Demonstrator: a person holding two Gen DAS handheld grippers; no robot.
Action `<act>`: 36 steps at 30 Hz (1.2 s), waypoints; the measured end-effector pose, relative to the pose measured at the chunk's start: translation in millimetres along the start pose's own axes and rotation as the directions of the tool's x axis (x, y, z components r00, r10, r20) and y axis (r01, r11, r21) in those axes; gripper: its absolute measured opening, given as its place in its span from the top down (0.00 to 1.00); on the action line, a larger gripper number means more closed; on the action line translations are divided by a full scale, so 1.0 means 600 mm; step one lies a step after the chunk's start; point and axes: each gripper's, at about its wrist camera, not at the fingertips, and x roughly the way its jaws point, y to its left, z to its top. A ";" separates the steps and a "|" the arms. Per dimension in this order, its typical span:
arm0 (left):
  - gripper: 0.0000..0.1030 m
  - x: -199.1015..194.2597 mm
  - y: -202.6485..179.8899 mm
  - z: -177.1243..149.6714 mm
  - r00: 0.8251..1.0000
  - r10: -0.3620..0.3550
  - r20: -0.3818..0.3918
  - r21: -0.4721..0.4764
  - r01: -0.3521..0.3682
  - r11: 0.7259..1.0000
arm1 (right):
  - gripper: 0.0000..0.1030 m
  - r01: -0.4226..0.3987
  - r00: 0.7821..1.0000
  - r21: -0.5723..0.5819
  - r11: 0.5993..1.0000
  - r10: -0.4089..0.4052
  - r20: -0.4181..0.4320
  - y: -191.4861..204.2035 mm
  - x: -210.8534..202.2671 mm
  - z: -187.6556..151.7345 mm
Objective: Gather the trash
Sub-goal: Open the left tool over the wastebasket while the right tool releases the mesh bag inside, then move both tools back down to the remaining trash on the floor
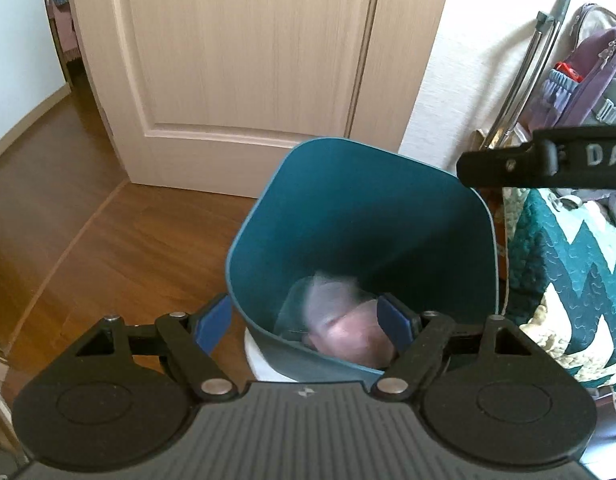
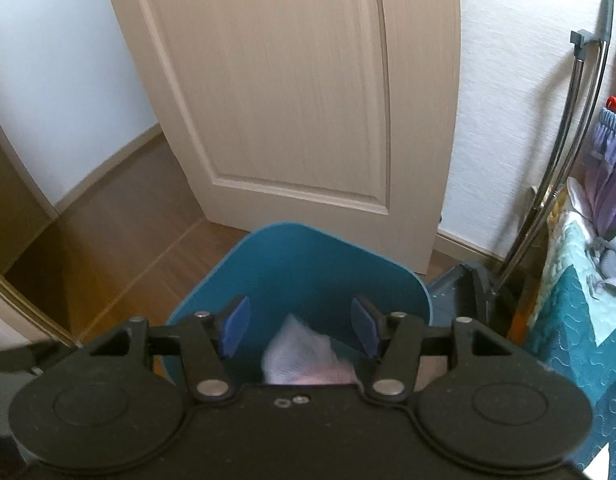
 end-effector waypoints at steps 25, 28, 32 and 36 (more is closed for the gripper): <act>0.18 -0.131 -0.211 -0.098 0.985 -0.170 -0.005 0.183 0.168 0.969 | 0.45 0.012 1.000 -0.003 1.000 -0.012 -0.002 -0.080 -0.246 -0.172; 0.17 -0.110 -0.247 -0.130 0.978 -0.199 -0.056 0.220 0.206 0.953 | 0.45 0.029 0.999 0.024 0.999 -0.029 -0.015 -0.117 -0.261 -0.216; 0.17 -0.056 -0.302 -0.178 0.964 -0.215 -0.155 0.275 0.252 0.928 | 0.45 0.049 0.998 0.060 0.997 -0.046 -0.053 -0.168 -0.262 -0.292; 0.17 0.020 -0.349 -0.230 0.942 -0.196 -0.272 0.295 0.275 0.915 | 0.45 0.070 0.990 0.097 0.993 -0.057 -0.130 -0.225 -0.231 -0.380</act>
